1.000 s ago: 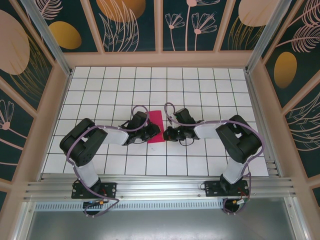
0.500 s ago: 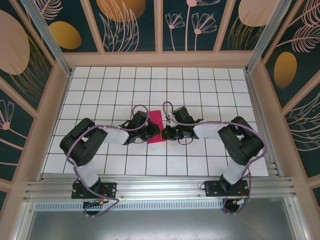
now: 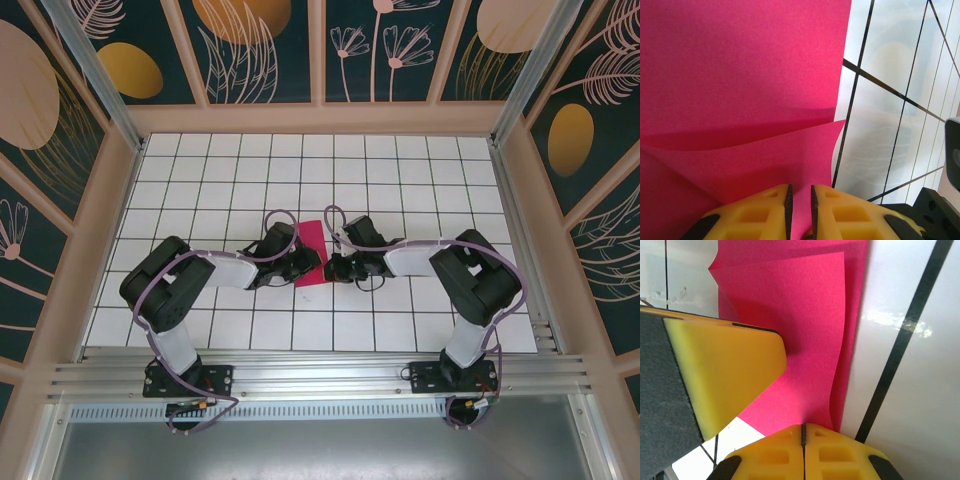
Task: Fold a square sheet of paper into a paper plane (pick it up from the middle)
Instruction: Fold the triangle a second time at the center of the table.
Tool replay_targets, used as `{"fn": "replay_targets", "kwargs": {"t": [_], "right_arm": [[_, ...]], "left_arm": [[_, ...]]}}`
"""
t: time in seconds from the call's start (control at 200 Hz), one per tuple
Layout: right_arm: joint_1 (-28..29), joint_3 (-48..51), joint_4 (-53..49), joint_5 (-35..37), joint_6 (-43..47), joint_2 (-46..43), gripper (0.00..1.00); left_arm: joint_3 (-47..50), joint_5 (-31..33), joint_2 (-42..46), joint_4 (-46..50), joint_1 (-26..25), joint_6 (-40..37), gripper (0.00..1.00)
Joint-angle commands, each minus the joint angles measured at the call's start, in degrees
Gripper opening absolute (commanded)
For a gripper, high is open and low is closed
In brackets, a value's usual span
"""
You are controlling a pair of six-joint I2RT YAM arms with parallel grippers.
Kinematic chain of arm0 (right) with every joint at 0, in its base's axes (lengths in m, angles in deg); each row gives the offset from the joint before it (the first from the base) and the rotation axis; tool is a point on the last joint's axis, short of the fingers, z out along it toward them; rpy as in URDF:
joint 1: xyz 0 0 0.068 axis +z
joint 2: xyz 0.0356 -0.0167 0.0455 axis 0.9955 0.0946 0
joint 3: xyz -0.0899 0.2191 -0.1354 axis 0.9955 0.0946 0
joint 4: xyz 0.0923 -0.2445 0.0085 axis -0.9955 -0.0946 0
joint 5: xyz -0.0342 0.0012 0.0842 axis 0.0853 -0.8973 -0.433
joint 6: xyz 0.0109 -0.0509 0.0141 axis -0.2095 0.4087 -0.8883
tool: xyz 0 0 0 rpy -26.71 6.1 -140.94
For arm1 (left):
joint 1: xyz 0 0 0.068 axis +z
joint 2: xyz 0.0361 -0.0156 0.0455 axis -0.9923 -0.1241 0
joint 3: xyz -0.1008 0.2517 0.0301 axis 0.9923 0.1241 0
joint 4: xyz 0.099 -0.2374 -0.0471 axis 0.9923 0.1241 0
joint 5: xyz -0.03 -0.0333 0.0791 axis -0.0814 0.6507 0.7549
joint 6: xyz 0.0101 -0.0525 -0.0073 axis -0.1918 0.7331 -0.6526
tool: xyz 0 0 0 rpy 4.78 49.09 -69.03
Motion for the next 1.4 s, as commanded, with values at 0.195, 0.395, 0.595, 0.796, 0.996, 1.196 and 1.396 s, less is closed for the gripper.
{"fn": "replay_targets", "kwargs": {"t": [0.195,0.395,0.595,0.796,0.996,1.196,1.396], "right_arm": [[-0.74,-0.61,-10.10,6.37,1.21,3.66,0.06],[-0.73,-0.56,-12.33,8.81,0.63,4.99,0.06],[-0.73,-0.68,-13.24,9.71,0.76,5.01,0.06],[-0.80,-0.88,-13.65,10.09,0.85,4.84,0.06],[-0.83,-0.67,-13.52,10.21,0.65,5.01,0.06],[-1.26,-0.41,-13.62,10.47,0.41,4.84,0.06],[-1.29,-0.55,-13.33,10.22,0.08,4.60,0.06]], "left_arm": [[-1.50,1.71,-0.31,2.54,0.69,-2.33,0.21],[-1.95,1.65,-0.40,3.80,2.43,-4.34,0.21],[-2.88,1.31,-1.40,4.65,4.65,-6.73,0.21],[-3.04,0.15,-2.72,4.99,6.98,-9.74,0.22],[-3.30,0.55,-3.24,5.71,8.98,-12.46,0.23],[-5.81,2.38,-2.99,9.71,10.40,-15.53,0.24],[-9.12,4.11,0.02,13.87,10.77,-17.85,0.25]]}}
